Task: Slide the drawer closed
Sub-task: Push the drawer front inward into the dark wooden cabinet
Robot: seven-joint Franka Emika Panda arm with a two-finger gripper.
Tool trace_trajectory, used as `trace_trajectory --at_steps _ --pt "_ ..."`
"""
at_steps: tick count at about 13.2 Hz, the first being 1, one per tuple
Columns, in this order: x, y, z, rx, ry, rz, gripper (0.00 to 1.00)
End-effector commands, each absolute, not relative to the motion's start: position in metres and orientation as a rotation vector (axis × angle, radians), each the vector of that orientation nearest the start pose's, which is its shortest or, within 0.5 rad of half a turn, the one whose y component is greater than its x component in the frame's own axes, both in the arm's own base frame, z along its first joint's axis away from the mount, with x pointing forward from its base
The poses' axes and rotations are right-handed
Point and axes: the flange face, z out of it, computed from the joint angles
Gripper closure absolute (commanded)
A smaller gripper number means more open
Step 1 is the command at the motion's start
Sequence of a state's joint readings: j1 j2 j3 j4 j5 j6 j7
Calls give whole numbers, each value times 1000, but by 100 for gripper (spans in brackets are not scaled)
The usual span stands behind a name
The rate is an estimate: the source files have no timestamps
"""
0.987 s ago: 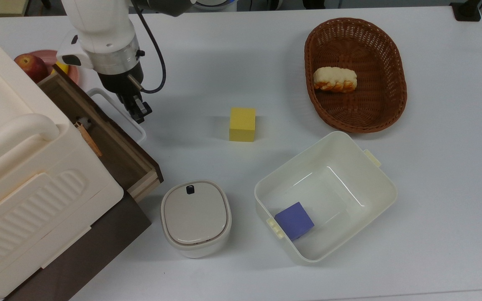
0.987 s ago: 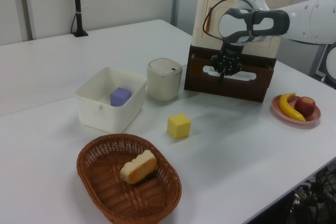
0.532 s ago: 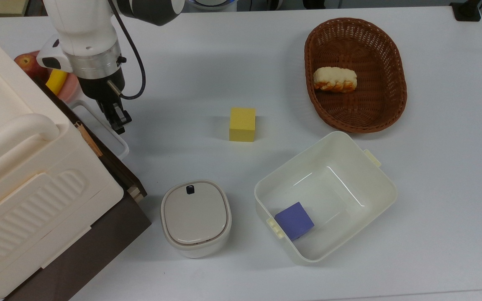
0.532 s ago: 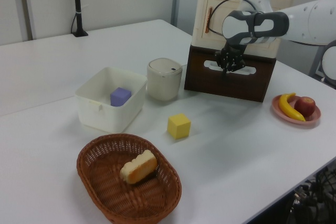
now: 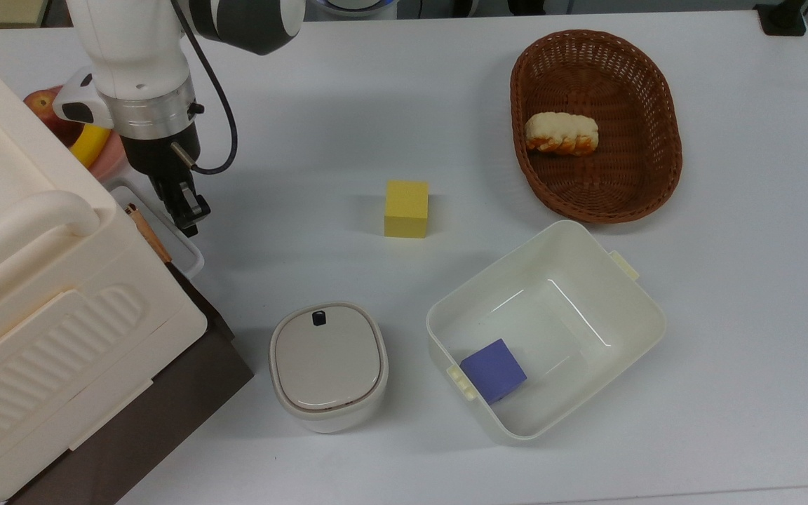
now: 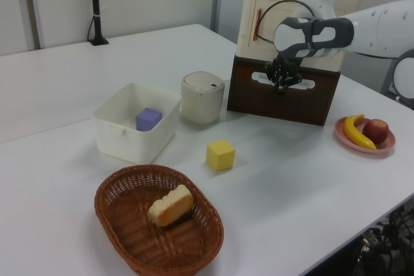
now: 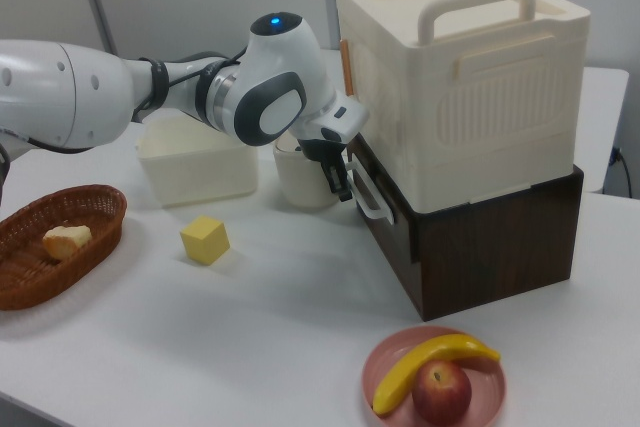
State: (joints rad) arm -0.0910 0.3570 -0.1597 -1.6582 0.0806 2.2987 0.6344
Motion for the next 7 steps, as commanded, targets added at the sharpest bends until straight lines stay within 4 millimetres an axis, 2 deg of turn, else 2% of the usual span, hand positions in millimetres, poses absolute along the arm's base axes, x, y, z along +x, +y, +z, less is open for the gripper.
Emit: trace_trajectory --at_steps 1,5,7 --pt "669 -164 439 -2746 1321 -482 100" --pt "673 -168 448 -2720 1320 -562 100" --pt "674 -168 443 -2721 1321 -558 100"
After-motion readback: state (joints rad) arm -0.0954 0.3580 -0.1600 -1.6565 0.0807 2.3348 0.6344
